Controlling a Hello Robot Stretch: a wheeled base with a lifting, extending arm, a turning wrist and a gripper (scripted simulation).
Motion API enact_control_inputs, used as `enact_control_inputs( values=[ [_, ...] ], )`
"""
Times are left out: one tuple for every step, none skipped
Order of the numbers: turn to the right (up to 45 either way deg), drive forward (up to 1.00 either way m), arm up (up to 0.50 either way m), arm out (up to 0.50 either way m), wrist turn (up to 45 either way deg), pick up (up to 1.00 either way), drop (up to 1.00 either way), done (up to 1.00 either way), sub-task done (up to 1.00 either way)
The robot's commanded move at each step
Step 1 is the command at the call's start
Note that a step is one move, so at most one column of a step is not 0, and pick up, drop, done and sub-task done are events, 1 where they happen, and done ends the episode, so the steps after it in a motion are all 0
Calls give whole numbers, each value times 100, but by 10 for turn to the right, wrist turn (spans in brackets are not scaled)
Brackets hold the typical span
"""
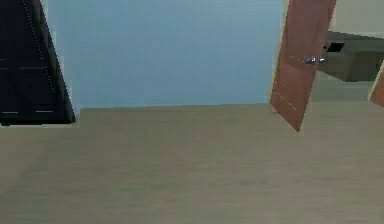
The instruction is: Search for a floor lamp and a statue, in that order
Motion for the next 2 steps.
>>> enact_control_inputs(
  values=[
    [-270, 0, 0, 0, 0, 0, 0, 0, 0],
    [-30, 0, 0, 0, 0, 0, 0, 0, 0]
  ],
)
